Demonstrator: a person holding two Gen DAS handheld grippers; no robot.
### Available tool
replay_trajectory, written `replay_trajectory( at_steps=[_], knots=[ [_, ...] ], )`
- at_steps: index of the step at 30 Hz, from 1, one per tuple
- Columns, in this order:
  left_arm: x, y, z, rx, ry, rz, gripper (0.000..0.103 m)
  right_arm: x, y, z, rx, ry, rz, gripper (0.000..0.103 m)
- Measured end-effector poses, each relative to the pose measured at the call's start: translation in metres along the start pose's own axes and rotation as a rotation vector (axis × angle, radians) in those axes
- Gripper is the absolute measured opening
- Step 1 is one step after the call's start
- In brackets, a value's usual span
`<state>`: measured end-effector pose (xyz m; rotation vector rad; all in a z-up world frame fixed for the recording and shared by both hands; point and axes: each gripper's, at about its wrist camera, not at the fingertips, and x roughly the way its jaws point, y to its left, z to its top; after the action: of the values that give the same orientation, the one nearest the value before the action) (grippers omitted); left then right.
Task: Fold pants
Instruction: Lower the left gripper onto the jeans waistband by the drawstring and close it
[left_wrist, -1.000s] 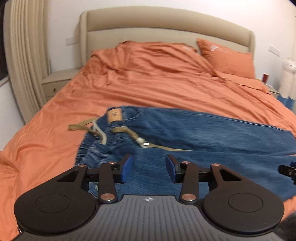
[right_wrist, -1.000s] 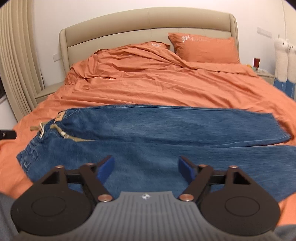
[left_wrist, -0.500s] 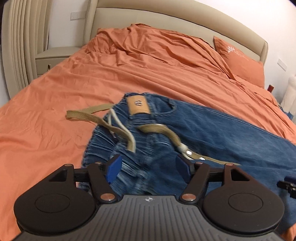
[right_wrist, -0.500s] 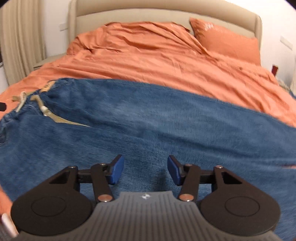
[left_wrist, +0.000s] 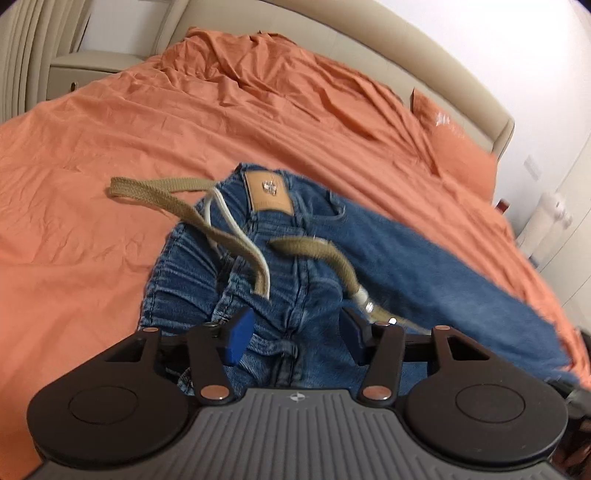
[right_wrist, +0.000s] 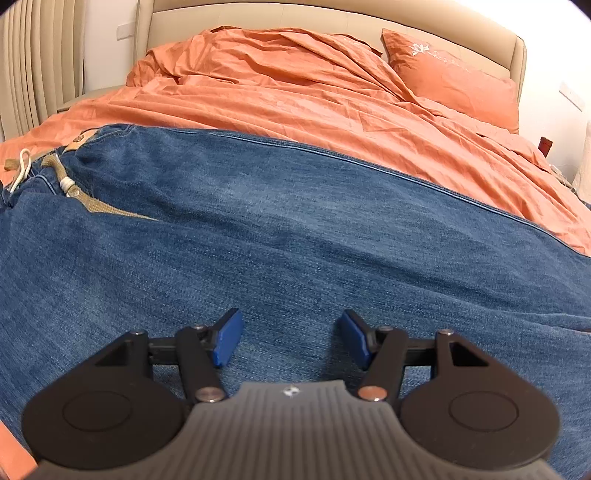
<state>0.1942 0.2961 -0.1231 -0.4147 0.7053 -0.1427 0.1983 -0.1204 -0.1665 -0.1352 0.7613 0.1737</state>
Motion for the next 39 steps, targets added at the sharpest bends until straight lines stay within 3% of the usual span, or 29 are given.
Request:
replay_trajectory(
  at_steps=[4,9,14,16,18,22,23,24,26,30,33,35,39],
  knots=[
    [0.01,0.01,0.013,-0.046,0.035,-0.054,0.062,-0.002,-0.002,-0.001,0.017,-0.003,-0.002,0.057],
    [0.022,0.015,0.022,-0.065,0.025,0.017,0.06,-0.005,-0.008,-0.003,0.061,-0.01,0.02,0.057],
    [0.027,0.018,0.035,0.025,0.066,0.14,0.065,-0.003,-0.009,-0.003,0.069,-0.01,0.036,0.058],
    [0.038,0.03,0.033,-0.003,0.153,0.077,0.066,-0.001,-0.009,-0.003,0.072,-0.007,0.038,0.058],
    [0.043,0.038,0.031,-0.024,0.176,0.051,0.065,0.0,-0.007,-0.003,0.068,-0.007,0.035,0.058],
    [0.047,0.06,0.035,-0.115,0.209,-0.09,0.058,-0.002,-0.003,-0.003,0.039,-0.016,0.028,0.058],
    [0.048,0.064,0.036,-0.141,0.213,-0.133,0.041,-0.002,-0.001,-0.003,0.032,-0.017,0.027,0.058],
    [0.048,0.069,0.037,-0.174,0.223,-0.189,0.035,-0.002,0.0,-0.003,0.026,-0.019,0.026,0.058],
    [0.049,0.073,0.039,-0.207,0.221,-0.222,0.034,-0.003,0.001,-0.002,0.017,-0.024,0.024,0.058],
    [0.073,0.078,0.035,-0.265,0.305,-0.209,0.038,-0.004,0.004,-0.002,0.012,-0.033,0.026,0.058],
    [0.08,0.069,0.034,-0.26,0.305,-0.186,0.036,-0.004,0.006,-0.003,0.005,-0.039,0.028,0.058],
    [0.074,0.056,0.036,-0.216,0.276,-0.152,0.014,-0.006,0.008,-0.003,-0.004,-0.045,0.024,0.058],
    [0.034,0.017,0.047,-0.059,0.142,-0.035,0.008,-0.011,0.006,-0.004,-0.006,-0.062,0.013,0.058]
  ],
)
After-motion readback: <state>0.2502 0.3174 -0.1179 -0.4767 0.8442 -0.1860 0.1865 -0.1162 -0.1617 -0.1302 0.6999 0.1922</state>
